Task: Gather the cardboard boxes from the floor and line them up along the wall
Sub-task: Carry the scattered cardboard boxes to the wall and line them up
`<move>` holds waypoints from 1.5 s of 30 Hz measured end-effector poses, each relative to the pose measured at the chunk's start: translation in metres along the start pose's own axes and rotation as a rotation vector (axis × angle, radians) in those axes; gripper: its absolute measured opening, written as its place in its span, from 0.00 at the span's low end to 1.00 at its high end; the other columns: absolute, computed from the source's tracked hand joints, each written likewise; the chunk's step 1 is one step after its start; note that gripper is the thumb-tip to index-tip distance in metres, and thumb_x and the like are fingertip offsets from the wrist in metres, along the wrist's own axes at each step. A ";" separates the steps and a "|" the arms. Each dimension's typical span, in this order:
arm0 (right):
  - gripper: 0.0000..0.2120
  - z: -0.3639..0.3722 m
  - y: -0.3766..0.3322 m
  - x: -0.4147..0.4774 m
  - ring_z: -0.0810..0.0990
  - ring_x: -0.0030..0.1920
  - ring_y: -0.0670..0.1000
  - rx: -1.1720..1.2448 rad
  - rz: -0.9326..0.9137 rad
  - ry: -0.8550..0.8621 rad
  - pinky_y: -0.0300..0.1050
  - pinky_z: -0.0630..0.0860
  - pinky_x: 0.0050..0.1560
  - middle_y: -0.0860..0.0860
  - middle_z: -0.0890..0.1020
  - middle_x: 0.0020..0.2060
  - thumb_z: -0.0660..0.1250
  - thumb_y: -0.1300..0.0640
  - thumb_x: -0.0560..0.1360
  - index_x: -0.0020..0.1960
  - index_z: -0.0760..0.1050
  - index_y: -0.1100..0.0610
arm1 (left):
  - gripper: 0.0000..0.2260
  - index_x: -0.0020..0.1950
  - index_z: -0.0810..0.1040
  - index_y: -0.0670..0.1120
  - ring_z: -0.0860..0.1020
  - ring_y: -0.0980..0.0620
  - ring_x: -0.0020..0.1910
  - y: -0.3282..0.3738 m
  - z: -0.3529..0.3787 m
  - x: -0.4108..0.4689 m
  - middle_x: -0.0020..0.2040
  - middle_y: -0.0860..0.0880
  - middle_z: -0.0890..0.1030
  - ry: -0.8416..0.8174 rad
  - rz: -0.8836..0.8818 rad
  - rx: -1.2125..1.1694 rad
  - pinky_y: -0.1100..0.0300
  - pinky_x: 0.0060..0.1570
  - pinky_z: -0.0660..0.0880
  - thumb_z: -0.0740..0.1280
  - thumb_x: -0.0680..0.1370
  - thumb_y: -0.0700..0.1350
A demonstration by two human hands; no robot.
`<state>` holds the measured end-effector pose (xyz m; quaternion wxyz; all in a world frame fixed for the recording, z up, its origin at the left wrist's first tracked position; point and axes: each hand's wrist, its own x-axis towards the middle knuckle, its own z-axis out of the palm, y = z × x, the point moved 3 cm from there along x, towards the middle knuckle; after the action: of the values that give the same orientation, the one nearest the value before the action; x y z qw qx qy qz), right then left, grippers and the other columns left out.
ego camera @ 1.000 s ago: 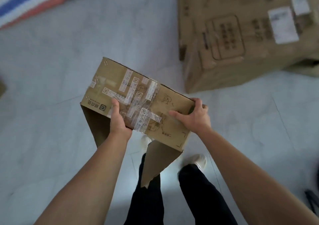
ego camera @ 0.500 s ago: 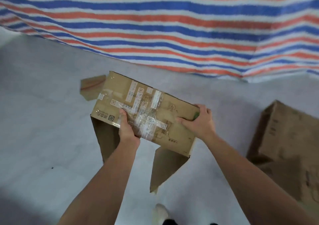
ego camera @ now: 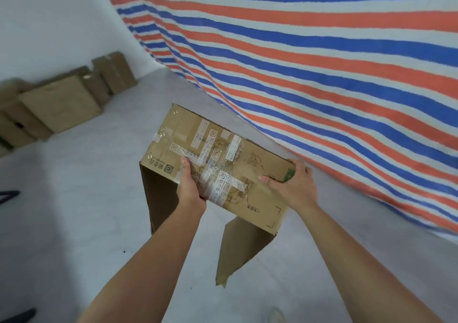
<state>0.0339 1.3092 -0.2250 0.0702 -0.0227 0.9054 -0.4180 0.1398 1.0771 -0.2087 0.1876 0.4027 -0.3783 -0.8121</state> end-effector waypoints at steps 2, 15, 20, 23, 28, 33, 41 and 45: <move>0.49 0.022 -0.037 0.045 0.74 0.61 0.50 -0.012 -0.052 -0.051 0.46 0.77 0.50 0.48 0.68 0.66 0.75 0.25 0.58 0.70 0.60 0.44 | 0.24 0.62 0.78 0.52 0.85 0.46 0.51 0.031 0.005 0.030 0.53 0.48 0.86 0.066 0.051 -0.035 0.43 0.54 0.80 0.70 0.72 0.65; 0.50 0.270 -0.290 0.227 0.76 0.58 0.52 -0.053 -0.341 -0.351 0.52 0.78 0.57 0.48 0.70 0.64 0.72 0.22 0.54 0.68 0.63 0.43 | 0.25 0.62 0.77 0.51 0.84 0.48 0.50 0.229 -0.080 0.267 0.54 0.49 0.84 0.364 0.198 -0.315 0.48 0.47 0.81 0.72 0.72 0.64; 0.48 0.364 -0.382 0.295 0.76 0.58 0.52 -0.044 -0.338 -0.406 0.48 0.77 0.53 0.49 0.70 0.63 0.75 0.25 0.57 0.68 0.63 0.44 | 0.20 0.59 0.74 0.51 0.80 0.53 0.44 0.316 -0.097 0.377 0.51 0.51 0.81 0.403 0.180 -0.332 0.55 0.36 0.74 0.71 0.74 0.61; 0.48 0.411 -0.440 0.345 0.74 0.55 0.50 -0.013 -0.336 -0.398 0.45 0.76 0.51 0.49 0.70 0.62 0.75 0.26 0.57 0.68 0.63 0.44 | 0.24 0.61 0.76 0.51 0.83 0.50 0.50 0.376 -0.097 0.447 0.54 0.50 0.84 0.372 0.190 -0.313 0.51 0.44 0.79 0.72 0.72 0.63; 0.47 0.479 -0.512 0.432 0.75 0.55 0.49 0.025 -0.315 -0.362 0.44 0.74 0.49 0.48 0.70 0.62 0.76 0.25 0.56 0.67 0.64 0.44 | 0.23 0.61 0.77 0.53 0.84 0.46 0.53 0.452 -0.084 0.570 0.54 0.49 0.85 0.306 0.215 -0.282 0.40 0.60 0.77 0.73 0.71 0.64; 0.50 0.559 -0.572 0.545 0.74 0.58 0.50 -0.012 -0.311 -0.324 0.47 0.78 0.52 0.50 0.70 0.63 0.74 0.23 0.55 0.68 0.62 0.45 | 0.23 0.60 0.77 0.52 0.85 0.47 0.51 0.513 -0.064 0.711 0.53 0.49 0.86 0.298 0.224 -0.295 0.43 0.57 0.78 0.73 0.71 0.64; 0.49 0.671 -0.700 0.723 0.68 0.54 0.44 -0.083 -0.360 -0.341 0.41 0.71 0.47 0.50 0.71 0.65 0.72 0.24 0.58 0.70 0.61 0.46 | 0.34 0.63 0.77 0.53 0.84 0.44 0.54 0.622 -0.027 0.918 0.54 0.48 0.85 0.321 0.211 -0.312 0.37 0.61 0.75 0.75 0.63 0.69; 0.48 0.732 -0.781 0.795 0.68 0.54 0.45 -0.148 -0.392 -0.389 0.41 0.70 0.48 0.50 0.71 0.64 0.73 0.24 0.59 0.70 0.61 0.46 | 0.32 0.62 0.77 0.53 0.84 0.43 0.53 0.683 -0.027 1.009 0.54 0.47 0.85 0.346 0.206 -0.383 0.35 0.60 0.75 0.75 0.64 0.68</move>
<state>-0.6596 0.1710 -0.1866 0.1584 -0.2820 0.8814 -0.3442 -0.4495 0.0098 -0.2134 0.4036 0.4521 -0.2193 -0.7646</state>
